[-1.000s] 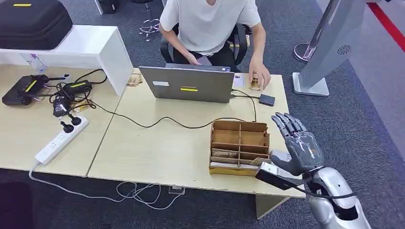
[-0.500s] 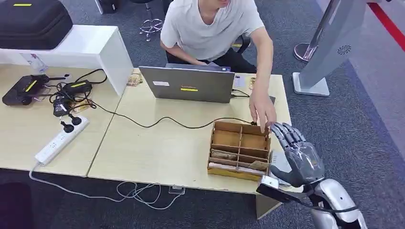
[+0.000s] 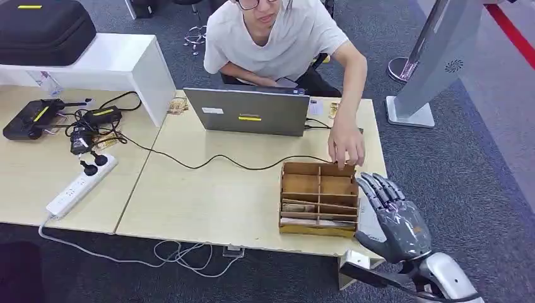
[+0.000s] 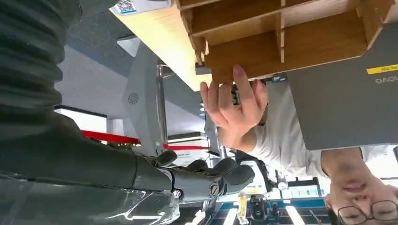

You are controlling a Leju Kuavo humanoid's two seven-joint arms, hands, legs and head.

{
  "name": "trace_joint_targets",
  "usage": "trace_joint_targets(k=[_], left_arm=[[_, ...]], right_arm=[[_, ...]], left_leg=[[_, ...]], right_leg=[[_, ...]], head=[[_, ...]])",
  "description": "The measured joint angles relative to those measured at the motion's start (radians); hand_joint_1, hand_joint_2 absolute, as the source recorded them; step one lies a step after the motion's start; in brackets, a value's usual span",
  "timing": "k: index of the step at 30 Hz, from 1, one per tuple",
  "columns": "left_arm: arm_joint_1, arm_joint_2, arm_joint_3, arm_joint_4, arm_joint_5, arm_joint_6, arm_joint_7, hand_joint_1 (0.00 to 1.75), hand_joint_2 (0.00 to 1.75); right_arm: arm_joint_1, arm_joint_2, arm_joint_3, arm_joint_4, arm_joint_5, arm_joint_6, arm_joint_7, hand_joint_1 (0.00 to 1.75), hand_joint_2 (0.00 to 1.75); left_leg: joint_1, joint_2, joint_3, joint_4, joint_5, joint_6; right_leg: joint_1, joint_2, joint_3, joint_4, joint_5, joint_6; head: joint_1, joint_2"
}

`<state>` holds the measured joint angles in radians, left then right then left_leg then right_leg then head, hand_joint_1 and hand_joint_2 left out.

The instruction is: Pass the card to the sensor for recognition and then transmit it.

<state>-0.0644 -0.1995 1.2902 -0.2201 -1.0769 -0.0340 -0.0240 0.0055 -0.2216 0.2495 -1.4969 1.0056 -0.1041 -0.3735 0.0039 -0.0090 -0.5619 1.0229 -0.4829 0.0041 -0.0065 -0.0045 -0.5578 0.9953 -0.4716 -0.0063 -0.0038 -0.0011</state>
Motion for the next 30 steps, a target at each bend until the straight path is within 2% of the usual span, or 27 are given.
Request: trace_joint_targets(k=[30], left_arm=[[-0.004, 0.0, 0.002, 0.0, -0.01, 0.001, 0.0, 0.0, 1.75]], right_arm=[[0.002, 0.0, 0.016, 0.007, 0.0, 0.009, -0.002, 0.0, 1.75]], left_leg=[[0.0, 0.0, 0.0, 0.0, 0.0, 0.0]], right_leg=[[0.0, 0.0, 0.0, 0.0, 0.0, 0.0]], head=[[0.0, 0.0]])
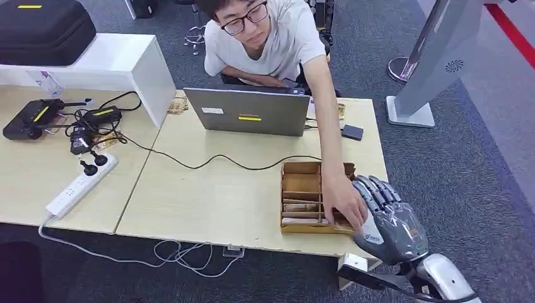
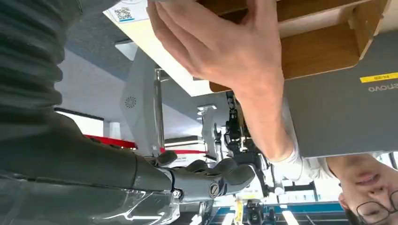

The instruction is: Pass the card to the sensor for recognition and then transmit it.

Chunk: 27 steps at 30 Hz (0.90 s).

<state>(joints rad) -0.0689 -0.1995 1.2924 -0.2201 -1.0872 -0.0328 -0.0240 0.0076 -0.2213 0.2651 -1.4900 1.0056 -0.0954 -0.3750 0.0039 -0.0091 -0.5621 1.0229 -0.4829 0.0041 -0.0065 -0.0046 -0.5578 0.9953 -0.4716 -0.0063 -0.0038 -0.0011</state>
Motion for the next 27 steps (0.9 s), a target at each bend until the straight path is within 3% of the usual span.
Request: trace_joint_targets(k=[27], left_arm=[[-0.001, 0.0, 0.0, 0.0, -0.002, 0.0, 0.0, 0.0, 1.75]], right_arm=[[0.0, 0.0, 0.016, 0.006, 0.0, 0.0, 0.0, 0.0, 1.75]], left_leg=[[0.0, 0.0, 0.0, 0.0, 0.0, 0.0]], right_leg=[[0.0, 0.0, 0.0, 0.0, 0.0, 0.0]], head=[[0.0, 0.0]])
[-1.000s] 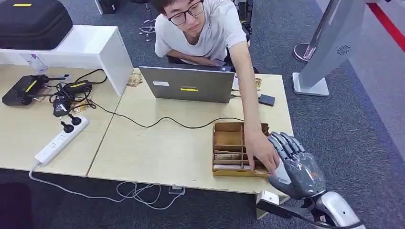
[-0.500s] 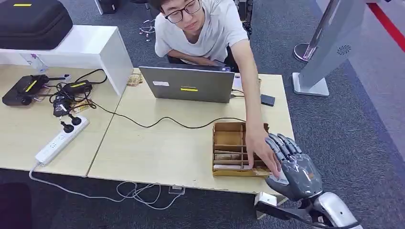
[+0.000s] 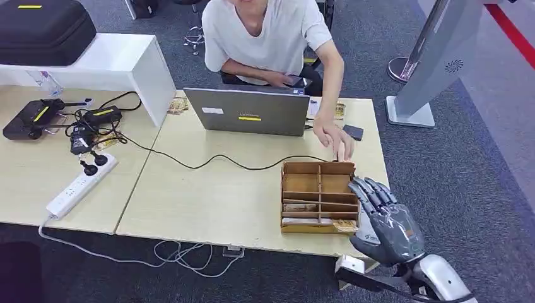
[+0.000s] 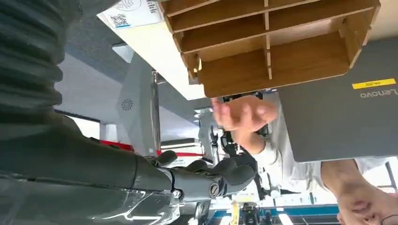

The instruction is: Pass the card to the sensor for recognition and then transmit it.

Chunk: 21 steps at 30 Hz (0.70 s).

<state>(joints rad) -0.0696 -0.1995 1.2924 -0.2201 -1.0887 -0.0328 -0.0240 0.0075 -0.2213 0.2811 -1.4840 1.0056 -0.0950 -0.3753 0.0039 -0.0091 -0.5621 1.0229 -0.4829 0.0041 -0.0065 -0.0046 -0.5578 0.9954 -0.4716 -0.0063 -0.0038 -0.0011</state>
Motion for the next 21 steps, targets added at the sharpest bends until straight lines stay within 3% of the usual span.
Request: trace_joint_targets(k=[21], left_arm=[[-0.002, 0.0, 0.0, 0.0, -0.012, -0.001, 0.002, 0.0, 1.75]], right_arm=[[0.044, 0.034, 0.056, 0.093, -0.011, 0.008, 0.016, 0.0, 1.75]], left_leg=[[0.0, 0.0, 0.0, 0.0, 0.0, 0.0]], right_leg=[[0.0, 0.0, 0.0, 0.0, 0.0, 0.0]], head=[[0.0, 0.0]])
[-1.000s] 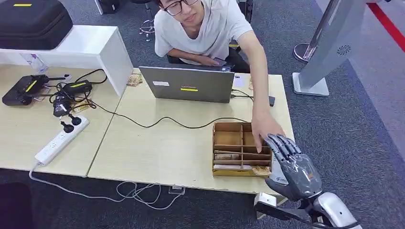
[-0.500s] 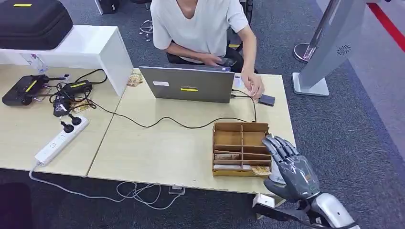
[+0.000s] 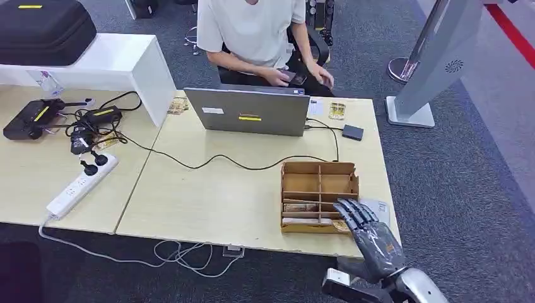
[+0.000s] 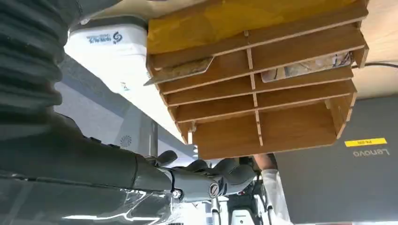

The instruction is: Pass the card to the sensor for recognition and then transmit it.

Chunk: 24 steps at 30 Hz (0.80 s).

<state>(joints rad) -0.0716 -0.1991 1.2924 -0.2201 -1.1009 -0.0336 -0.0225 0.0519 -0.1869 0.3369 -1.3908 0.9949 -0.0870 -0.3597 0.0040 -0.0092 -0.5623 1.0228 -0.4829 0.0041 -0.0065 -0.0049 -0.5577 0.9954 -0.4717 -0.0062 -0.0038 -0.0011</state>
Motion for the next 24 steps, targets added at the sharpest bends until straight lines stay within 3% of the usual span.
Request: trace_joint_targets(k=[12, 24], left_arm=[[0.0, 0.0, 0.0, 0.0, -0.005, -0.001, 0.0, 0.0, 1.75], [-0.001, 0.0, 0.0, 0.0, -0.019, -0.009, 0.0, 0.0, 1.75]], right_arm=[[-0.012, 0.019, 0.006, 0.052, 0.004, -0.005, 0.003, 0.0, 1.75], [-0.076, 0.076, 0.003, 0.144, 0.095, -0.09, 0.023, 0.0, 1.75]], left_leg=[[0.0, 0.0, 0.0, 0.0, 0.0, 0.0], [0.0, 0.0, 0.0, 0.0, 0.0, 0.0]], right_leg=[[0.0, 0.0, 0.0, 0.0, 0.0, 0.0], [0.0, 0.0, 0.0, 0.0, 0.0, 0.0]], head=[[0.0, 0.0], [0.0, 0.0]])
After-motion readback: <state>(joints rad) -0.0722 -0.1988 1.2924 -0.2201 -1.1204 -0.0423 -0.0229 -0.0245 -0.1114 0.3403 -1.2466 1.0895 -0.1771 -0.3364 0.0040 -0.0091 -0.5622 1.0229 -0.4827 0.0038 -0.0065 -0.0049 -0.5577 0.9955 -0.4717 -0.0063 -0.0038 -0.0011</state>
